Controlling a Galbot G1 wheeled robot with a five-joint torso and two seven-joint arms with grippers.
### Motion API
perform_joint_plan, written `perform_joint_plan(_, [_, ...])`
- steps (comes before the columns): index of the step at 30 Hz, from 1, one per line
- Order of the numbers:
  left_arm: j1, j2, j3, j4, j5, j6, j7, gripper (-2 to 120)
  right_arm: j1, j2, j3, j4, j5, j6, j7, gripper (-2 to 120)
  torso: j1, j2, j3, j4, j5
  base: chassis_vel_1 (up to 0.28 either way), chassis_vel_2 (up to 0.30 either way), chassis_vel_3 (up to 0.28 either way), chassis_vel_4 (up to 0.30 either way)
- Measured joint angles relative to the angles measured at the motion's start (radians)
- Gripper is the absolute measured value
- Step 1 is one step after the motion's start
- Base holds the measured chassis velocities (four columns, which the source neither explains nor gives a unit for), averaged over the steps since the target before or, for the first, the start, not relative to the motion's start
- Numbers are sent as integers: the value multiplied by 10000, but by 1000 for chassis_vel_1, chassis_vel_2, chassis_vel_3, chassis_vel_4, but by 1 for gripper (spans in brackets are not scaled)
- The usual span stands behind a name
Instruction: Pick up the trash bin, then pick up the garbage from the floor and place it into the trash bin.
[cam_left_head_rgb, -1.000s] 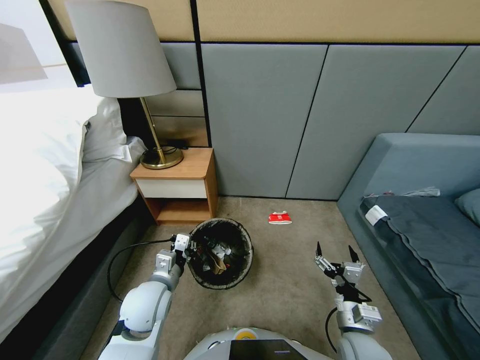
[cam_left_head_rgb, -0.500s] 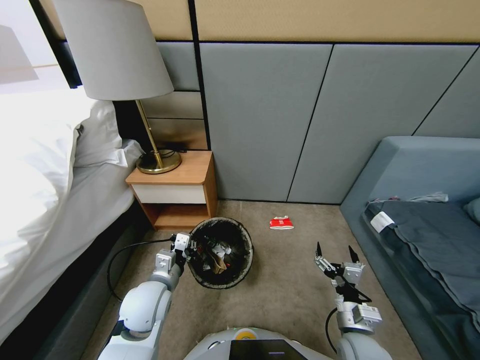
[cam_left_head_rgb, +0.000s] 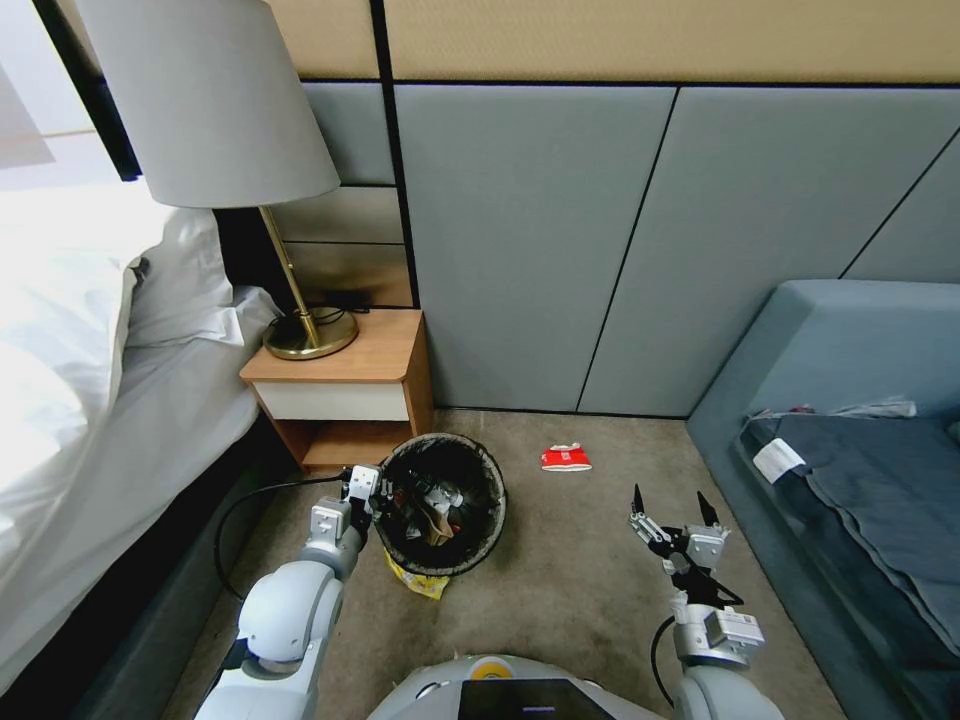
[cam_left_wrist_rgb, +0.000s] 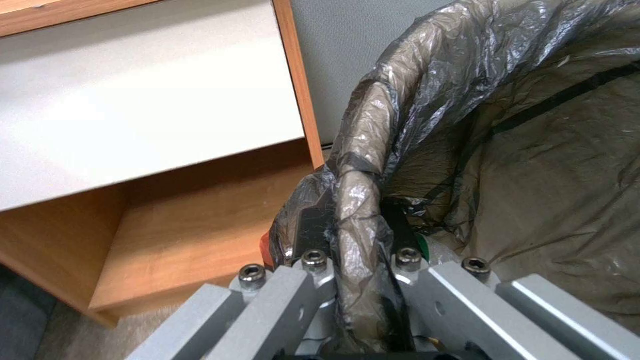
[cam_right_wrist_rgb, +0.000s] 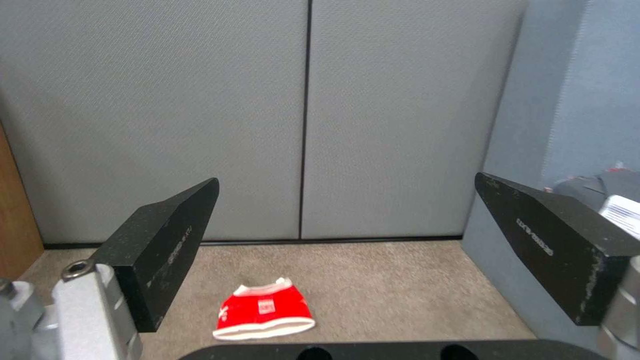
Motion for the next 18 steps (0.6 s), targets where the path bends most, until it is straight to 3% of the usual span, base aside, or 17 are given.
perform_joint_plan(18, [-29, -3, 43, 19, -7, 0, 12, 1, 37, 0, -70, -64, -13, 9, -2, 100, 0, 0, 0, 0, 0, -71, 67, 69, -78])
